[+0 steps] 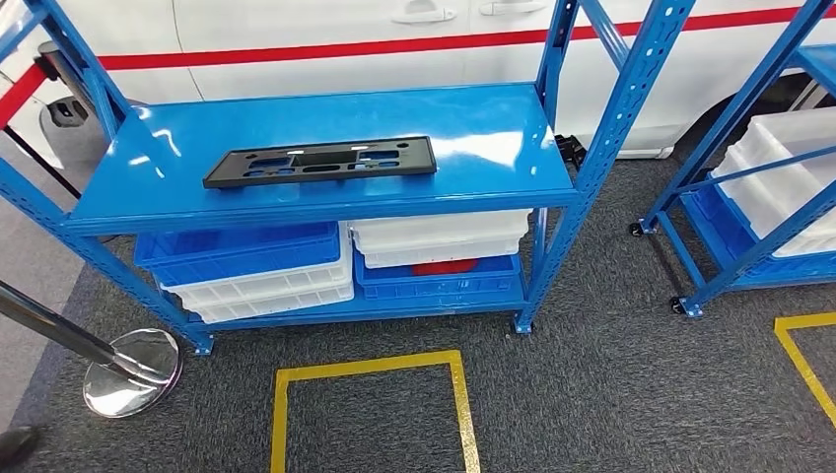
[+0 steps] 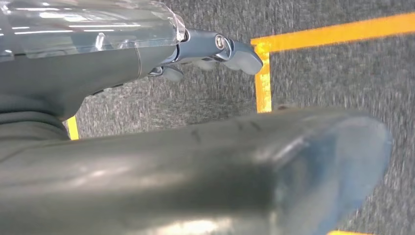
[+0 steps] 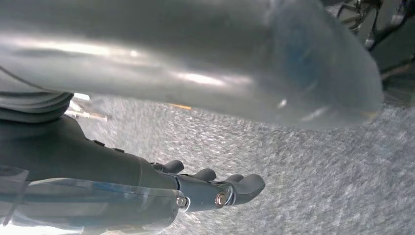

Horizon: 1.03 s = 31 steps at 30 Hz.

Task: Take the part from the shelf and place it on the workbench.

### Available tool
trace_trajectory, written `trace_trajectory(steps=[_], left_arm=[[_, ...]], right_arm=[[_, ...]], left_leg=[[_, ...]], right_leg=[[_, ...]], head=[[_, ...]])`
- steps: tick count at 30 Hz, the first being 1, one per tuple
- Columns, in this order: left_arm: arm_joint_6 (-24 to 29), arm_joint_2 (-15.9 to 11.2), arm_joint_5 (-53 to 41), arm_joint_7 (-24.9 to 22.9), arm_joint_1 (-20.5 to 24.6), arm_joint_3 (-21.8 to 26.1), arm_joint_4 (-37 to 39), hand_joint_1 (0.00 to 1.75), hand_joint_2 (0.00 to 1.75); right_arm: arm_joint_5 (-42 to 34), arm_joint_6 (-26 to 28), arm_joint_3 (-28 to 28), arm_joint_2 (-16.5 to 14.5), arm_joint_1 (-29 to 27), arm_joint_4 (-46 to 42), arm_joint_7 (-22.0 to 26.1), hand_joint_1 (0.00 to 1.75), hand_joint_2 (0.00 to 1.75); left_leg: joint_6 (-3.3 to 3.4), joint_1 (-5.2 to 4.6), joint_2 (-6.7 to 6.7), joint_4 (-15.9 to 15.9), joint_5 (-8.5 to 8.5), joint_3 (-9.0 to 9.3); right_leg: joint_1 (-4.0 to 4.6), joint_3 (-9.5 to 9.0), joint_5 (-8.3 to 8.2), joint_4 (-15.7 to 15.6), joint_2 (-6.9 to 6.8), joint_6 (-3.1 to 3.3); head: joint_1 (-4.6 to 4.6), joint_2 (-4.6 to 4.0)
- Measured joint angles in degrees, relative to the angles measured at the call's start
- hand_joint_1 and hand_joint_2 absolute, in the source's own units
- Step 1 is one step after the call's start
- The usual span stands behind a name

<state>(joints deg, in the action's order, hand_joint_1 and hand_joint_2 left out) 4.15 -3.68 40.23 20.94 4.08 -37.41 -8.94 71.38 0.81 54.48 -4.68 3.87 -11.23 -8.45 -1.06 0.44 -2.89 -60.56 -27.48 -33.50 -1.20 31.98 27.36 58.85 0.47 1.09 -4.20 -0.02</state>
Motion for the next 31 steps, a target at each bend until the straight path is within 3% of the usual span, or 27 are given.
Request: trace_trajectory(steps=[2,4,5,6,8,10,12,13,16,17,20,22,23,26,27,31], left_arm=[[0.0,0.0,0.2,0.0,0.1,0.0,0.0,0.0,0.0],[0.0,0.0,0.5,0.0,0.2,0.0,0.0,0.0,0.0],[0.0,0.0,0.8,0.1,0.1,0.0,0.0,0.0,0.0],[0.1,0.0,1.1,0.1,0.0,0.0,0.0,0.0,0.0],[0.2,0.0,1.6,0.2,-0.1,0.1,0.0,0.0,0.0],[0.2,0.1,1.8,0.3,0.0,0.1,0.0,0.0,0.0],[0.2,0.2,1.8,0.4,0.0,0.1,0.0,0.0,0.0],[0.2,0.2,1.8,0.4,-0.1,0.1,0.0,0.0,0.0],[0.2,0.2,1.9,0.5,-0.2,0.2,0.0,0.0,1.31],[0.2,0.2,2.1,0.6,-0.2,0.2,0.0,0.0,1.75],[0.7,0.2,3.2,1.2,-0.1,0.4,0.0,0.0,1.75],[1.2,0.2,3.5,1.1,-0.2,0.8,0.0,0.0,1.75],[1.3,0.2,3.4,0.7,-0.3,1.2,0.0,0.0,1.75],[1.3,0.2,1.7,-0.7,-0.9,3.2,-0.3,0.0,0.44],[1.2,0.2,0.9,-1.1,-1.2,3.9,-0.4,0.0,0.0],[0.8,0.2,-2.3,-2.6,-2.0,6.3,-1.1,0.0,0.0]], right_arm=[[-0.6,0.3,0.7,0.0,-0.1,0.0,-0.6,0.0,1.75],[-1.2,0.7,1.5,0.0,-0.2,0.0,-1.0,0.0,1.75],[-1.6,0.9,1.9,0.0,-0.3,0.0,-1.3,0.0,1.75],[-2.0,1.0,2.3,0.0,-0.2,0.0,-1.6,0.0,1.75],[-2.4,1.2,3.0,0.0,-0.2,0.0,-2.1,0.0,1.75],[-2.5,1.5,3.5,0.3,-0.1,0.0,-2.2,0.0,1.75],[-2.5,1.7,3.7,0.4,-0.1,-0.1,-2.2,0.0,1.75],[-2.5,1.7,3.8,0.4,-0.1,-0.1,-2.2,0.0,1.31],[-2.5,1.7,4.1,0.4,-0.1,-0.1,-2.2,0.0,0.0],[-2.5,1.6,4.2,0.4,-0.1,-0.1,-2.2,0.0,0.44],[-3.0,0.9,4.6,0.4,-0.1,-0.1,-1.4,0.0,1.75],[-3.6,0.7,4.6,0.4,-0.1,-0.1,-0.8,0.0,1.75],[-4.2,0.7,4.4,0.4,-0.1,-0.1,-0.6,0.0,1.31],[-7.3,0.7,2.2,0.4,-0.6,-0.2,-0.3,0.0,0.0],[-8.6,0.7,1.3,0.4,-0.8,-0.4,-0.1,0.0,0.0],[-13.4,0.7,-2.1,0.6,-1.5,-0.9,0.5,0.0,0.0]], left_leg=[[-0.51,0.16,1.55,-6.8,-3.65,-3.03],[-0.87,0.26,2.16,-13.5,-6.15,-6.16],[-1.06,0.33,2.26,-14.3,-5.84,-6.5],[-1.32,0.47,2.34,-12.5,-4.4,-5.65],[-2.15,1.0,2.58,-4.6,-0.58,-1.64],[-1.84,1.25,2.62,1.2,1.14,1.11],[-0.95,1.13,2.49,2.0,1.06,1.32],[-0.77,1.06,2.48,2.0,0.96,1.26],[-0.46,0.73,2.48,2.0,0.99,1.25],[-0.37,0.61,2.48,1.9,0.97,1.26],[-0.2,0.36,2.48,1.9,0.94,1.28],[-0.13,0.32,2.48,1.9,0.93,1.29],[-0.12,0.31,2.48,1.9,0.92,1.3],[-0.11,0.31,2.48,1.9,0.92,1.33],[-0.11,0.31,2.48,1.9,0.92,1.33],[-0.11,0.32,2.48,1.9,0.92,1.33]], right_leg=[[0.05,-0.01,0.0,-0.1,-0.52,0.42],[0.17,-0.04,0.08,-0.1,-1.0,0.56],[0.19,-0.11,0.15,0.0,-1.19,0.62],[0.17,-0.22,0.23,0.0,-1.3,0.65],[0.18,-0.46,0.52,0.2,-1.45,0.51],[0.56,-0.4,0.81,0.6,-1.48,0.08],[0.97,-0.24,0.86,0.7,-1.45,-0.22],[0.96,-0.24,0.79,0.6,-1.44,-0.33],[0.64,-0.3,0.72,0.4,-1.42,-0.71],[0.56,-0.32,0.7,0.4,-1.42,-0.82],[0.43,-0.38,0.68,0.3,-1.41,-0.99],[0.4,-0.39,0.67,0.3,-1.42,-1.05],[0.38,-0.39,0.67,0.3,-1.42,-1.08],[0.38,-0.4,0.67,0.3,-1.41,-1.12],[0.38,-0.4,0.67,0.3,-1.41,-1.12],[0.38,-0.4,0.67,0.3,-1.41,-1.12]], head=[[-0.01,0.0],[-0.01,0.0],[-0.01,0.0],[-0.01,0.0],[-0.01,0.0],[0.0,0.0],[0.01,0.0],[0.01,0.0],[0.01,0.0],[0.01,0.0],[0.01,0.0],[0.01,0.0],[0.01,0.0],[0.01,0.0],[0.01,0.0],[0.01,0.0]])
